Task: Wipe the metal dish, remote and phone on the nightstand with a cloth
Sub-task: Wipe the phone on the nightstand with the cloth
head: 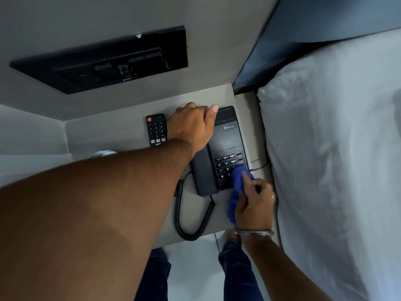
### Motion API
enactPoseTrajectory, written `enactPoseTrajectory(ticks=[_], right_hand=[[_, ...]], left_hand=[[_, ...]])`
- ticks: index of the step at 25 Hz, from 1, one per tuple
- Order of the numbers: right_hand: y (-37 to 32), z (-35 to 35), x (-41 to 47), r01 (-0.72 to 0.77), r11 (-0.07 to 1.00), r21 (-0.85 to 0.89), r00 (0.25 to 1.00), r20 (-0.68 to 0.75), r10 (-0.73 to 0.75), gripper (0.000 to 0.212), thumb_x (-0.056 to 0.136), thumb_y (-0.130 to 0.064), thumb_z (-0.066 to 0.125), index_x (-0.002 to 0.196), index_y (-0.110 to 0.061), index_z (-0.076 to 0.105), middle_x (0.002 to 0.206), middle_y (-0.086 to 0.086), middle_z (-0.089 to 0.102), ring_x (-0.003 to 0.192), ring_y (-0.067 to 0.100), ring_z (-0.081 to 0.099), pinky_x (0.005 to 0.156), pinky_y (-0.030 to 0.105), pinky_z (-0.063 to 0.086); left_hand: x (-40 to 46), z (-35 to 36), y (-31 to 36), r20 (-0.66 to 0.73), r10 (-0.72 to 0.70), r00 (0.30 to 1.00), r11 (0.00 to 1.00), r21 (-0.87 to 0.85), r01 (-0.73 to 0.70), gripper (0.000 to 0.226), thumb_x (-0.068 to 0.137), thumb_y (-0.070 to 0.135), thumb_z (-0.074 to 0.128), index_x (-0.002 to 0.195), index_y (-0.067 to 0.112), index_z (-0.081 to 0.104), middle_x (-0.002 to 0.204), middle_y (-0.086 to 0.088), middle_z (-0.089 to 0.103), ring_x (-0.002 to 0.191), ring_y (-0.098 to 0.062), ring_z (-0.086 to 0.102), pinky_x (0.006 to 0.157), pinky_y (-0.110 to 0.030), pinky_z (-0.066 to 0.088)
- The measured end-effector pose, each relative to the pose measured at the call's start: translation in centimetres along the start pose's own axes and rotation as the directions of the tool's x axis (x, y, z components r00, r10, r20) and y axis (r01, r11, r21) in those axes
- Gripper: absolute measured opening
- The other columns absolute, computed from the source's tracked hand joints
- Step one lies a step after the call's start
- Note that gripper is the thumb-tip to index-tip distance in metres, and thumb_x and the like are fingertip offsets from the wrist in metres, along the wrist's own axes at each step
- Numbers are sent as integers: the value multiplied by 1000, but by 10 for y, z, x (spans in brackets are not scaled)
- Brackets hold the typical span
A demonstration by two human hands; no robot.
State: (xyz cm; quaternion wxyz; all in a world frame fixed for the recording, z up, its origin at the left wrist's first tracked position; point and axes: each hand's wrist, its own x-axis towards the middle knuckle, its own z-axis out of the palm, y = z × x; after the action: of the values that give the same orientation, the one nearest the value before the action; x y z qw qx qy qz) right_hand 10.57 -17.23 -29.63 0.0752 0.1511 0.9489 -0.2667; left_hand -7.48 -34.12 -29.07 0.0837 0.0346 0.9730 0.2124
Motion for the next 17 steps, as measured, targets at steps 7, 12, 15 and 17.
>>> enactPoseTrajectory(ticks=[7,12,15,17], right_hand=[[-27,-23,44,97,994,-42,980,-168,-102,46,82,-12,47,127,-12,58,115,23,54,98,38,50,74,34,43],[-96,-15,136,298,916,-268,954,60,-293,56,78,-14,65,132,-20,49,134,13,50,111,42,47,79,49,52],[-71,-16,95,390,862,-324,916,236,-325,65,75,-12,68,135,-26,45,136,9,45,113,38,46,86,49,52],[-50,-25,54,474,833,-287,864,332,-377,69,72,-3,67,135,-26,48,134,10,48,107,38,49,84,49,54]], left_hand=[[0,3,1,-29,-14,999,1000,13,15,53,96,57,10,66,27,43,76,-3,51,69,-30,55,55,-31,35],[1,3,1,-26,-23,999,1000,-5,23,70,95,59,8,82,22,66,85,-10,64,69,-26,54,58,-30,35],[-1,2,2,-30,-45,999,999,3,45,61,95,58,8,69,26,53,83,-11,64,67,-28,53,57,-30,34],[-1,0,3,-26,-46,999,999,22,46,59,95,58,7,68,26,49,84,-11,64,67,-28,53,56,-31,32]])
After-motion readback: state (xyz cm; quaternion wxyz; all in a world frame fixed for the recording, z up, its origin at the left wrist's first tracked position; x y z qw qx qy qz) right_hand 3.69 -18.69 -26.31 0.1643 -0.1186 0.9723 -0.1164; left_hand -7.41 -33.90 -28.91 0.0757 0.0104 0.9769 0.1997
